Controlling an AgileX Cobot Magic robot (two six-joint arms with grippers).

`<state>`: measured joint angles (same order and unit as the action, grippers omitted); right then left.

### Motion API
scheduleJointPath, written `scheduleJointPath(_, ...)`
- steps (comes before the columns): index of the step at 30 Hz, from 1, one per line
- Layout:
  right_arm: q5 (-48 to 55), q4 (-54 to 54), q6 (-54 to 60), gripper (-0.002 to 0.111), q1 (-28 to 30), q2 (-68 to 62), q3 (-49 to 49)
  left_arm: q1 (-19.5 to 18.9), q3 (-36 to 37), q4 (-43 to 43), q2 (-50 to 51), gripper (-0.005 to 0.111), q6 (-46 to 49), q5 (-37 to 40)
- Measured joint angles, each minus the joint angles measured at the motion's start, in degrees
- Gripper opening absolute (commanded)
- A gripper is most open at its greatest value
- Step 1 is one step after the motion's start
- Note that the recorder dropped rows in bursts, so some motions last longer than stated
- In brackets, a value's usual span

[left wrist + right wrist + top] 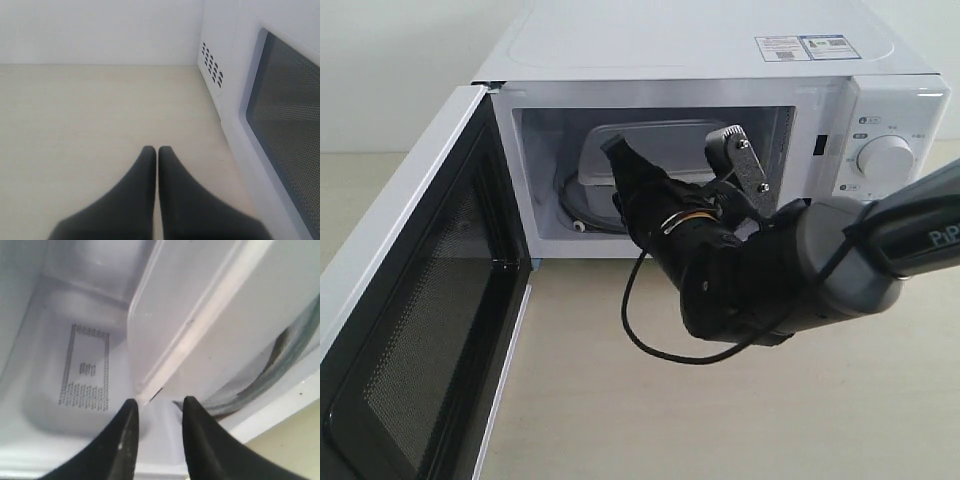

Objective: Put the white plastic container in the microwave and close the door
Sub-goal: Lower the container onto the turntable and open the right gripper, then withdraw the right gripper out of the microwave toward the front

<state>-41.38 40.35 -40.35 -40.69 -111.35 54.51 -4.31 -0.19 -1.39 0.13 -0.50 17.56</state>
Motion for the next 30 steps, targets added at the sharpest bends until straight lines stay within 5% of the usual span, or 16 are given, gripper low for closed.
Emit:
scheduleJointPath(14, 8.84, -9.05, 26.82, 0.027, 0.0, 15.57, -10.63, 0.0, 0.0, 0.0, 0.0, 0.004, 0.0, 0.0)
scheduleJointPath(20, 15.61, -9.14, 44.93, -0.001, 0.0, 18.68, -12.54, 0.0, 0.0, 0.0, 0.0, 0.004, 0.0, 0.0)
scheduleJointPath(22, 15.7, -9.27, 49.0, 0.0, 0.0, 18.78, -13.84, 0.0, 0.0, 0.0, 0.0, 0.004, 0.0, 0.0)
scheduleJointPath(30, -6.35, -9.51, 51.21, 0.0, 0.0, 12.55, -20.63, 0.0, 0.0, 0.0, 0.0, 0.004, 0.0, 0.0)
